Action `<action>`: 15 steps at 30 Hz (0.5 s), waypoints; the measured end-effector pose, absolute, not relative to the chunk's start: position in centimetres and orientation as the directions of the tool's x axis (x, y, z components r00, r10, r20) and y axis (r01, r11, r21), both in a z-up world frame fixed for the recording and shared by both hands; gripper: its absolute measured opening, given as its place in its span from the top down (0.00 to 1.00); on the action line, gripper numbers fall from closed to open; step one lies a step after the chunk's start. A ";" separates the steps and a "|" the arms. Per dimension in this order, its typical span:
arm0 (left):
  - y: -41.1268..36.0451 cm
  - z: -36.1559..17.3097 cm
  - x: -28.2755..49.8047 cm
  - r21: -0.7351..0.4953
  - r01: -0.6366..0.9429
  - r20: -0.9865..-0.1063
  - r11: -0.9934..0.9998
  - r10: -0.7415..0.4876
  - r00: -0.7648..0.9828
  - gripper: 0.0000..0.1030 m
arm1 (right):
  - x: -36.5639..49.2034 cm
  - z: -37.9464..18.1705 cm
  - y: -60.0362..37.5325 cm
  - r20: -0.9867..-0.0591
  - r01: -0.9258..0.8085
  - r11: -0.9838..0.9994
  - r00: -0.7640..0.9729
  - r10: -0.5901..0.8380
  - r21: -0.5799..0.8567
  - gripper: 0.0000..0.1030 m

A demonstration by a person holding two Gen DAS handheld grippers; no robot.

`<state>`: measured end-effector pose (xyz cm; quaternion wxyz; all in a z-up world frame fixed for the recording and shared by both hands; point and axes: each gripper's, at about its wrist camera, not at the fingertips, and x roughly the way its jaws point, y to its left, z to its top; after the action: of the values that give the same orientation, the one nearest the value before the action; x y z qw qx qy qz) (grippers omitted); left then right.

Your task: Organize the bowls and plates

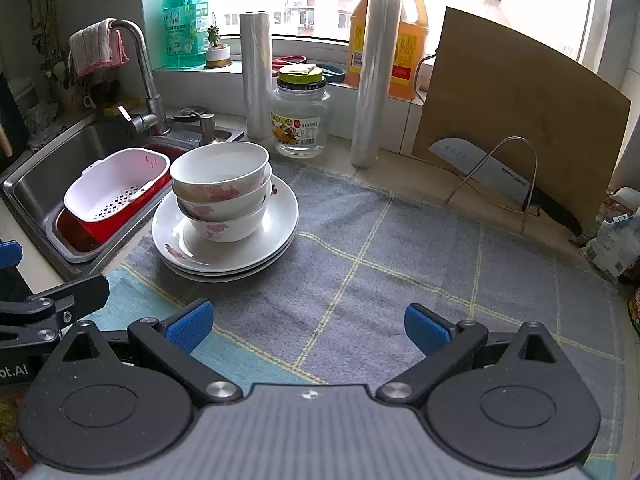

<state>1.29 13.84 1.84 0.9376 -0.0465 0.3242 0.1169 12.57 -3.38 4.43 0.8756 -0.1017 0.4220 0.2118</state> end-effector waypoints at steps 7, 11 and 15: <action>13.8 2.0 1.4 -0.015 -0.254 -0.621 0.967 0.190 0.760 0.01 | 12.7 4.6 -3.4 -0.780 -0.449 0.893 0.560 0.280 -0.003 0.00; 13.6 2.2 1.5 -0.013 -0.256 -0.621 0.966 0.193 0.760 0.01 | 12.8 4.7 -3.5 -0.778 -0.446 0.895 0.562 0.280 0.001 0.00; 13.6 2.4 1.5 -0.013 -0.257 -0.620 0.966 0.194 0.760 0.01 | 12.9 4.9 -3.5 -0.776 -0.446 0.895 0.564 0.284 0.003 0.00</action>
<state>1.52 13.62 2.36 0.9369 -0.0489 0.3244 0.1204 12.86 -3.55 4.88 0.8789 -0.0968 0.4185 0.2074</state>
